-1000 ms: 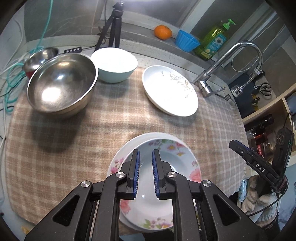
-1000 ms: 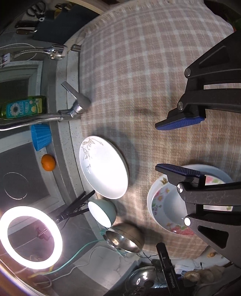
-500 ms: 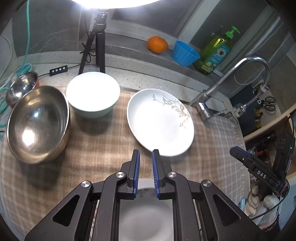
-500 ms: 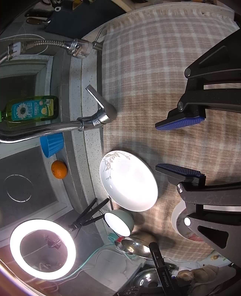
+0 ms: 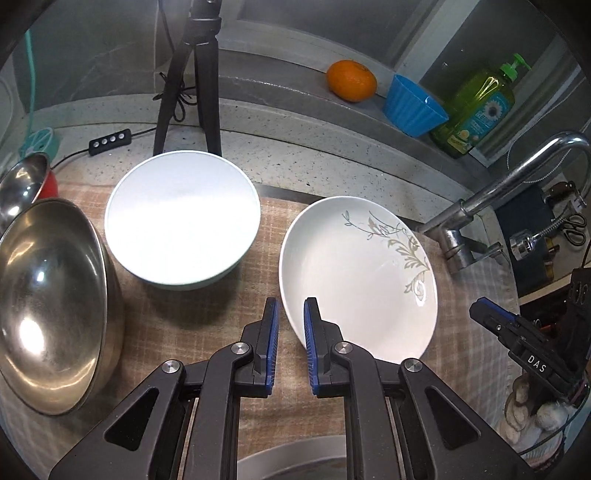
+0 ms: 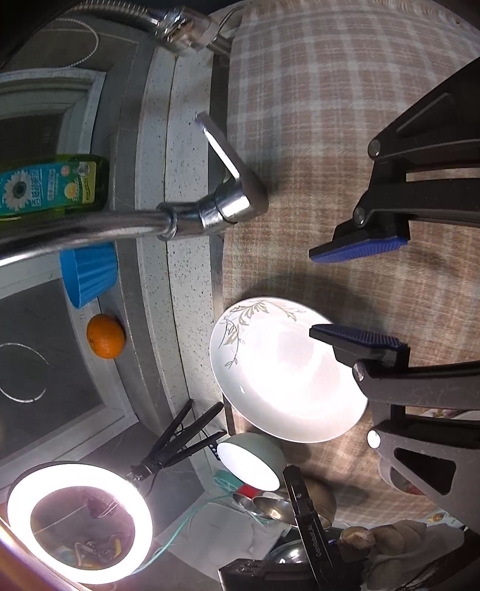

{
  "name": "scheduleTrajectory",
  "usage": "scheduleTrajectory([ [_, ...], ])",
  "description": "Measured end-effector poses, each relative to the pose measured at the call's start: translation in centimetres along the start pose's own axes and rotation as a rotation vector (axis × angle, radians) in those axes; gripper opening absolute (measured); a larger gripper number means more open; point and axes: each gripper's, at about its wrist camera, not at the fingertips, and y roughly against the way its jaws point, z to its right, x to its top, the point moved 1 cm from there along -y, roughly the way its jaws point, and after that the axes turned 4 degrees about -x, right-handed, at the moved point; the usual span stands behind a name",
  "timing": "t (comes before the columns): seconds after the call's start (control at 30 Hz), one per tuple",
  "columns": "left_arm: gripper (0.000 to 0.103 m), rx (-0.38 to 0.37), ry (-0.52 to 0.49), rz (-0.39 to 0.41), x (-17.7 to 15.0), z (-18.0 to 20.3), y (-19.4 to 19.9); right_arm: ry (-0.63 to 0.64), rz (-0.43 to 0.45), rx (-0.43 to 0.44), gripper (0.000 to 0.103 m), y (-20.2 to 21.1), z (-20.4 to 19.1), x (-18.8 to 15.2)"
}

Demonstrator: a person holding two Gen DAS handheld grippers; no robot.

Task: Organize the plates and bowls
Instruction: 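Move the left gripper to the white leaf-pattern plate and close on its rim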

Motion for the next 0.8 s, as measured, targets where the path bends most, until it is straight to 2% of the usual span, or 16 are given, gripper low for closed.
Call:
scheduleTrajectory([
  [0.2,0.012,0.004,-0.001,-0.024,0.6,-0.1,-1.5,0.016,-0.017,0.001,0.025,-2.0,-0.4,1.0],
  [0.5,0.012,0.048,-0.018,-0.025,1.3,0.0,-2.8,0.014,-0.039,-0.001,0.021,-3.9,-0.1,1.8],
  [0.8,0.012,0.045,-0.011,-0.048,1.8,-0.3,-4.3,0.029,-0.055,-0.004,0.019,-5.1,-0.4,2.5],
])
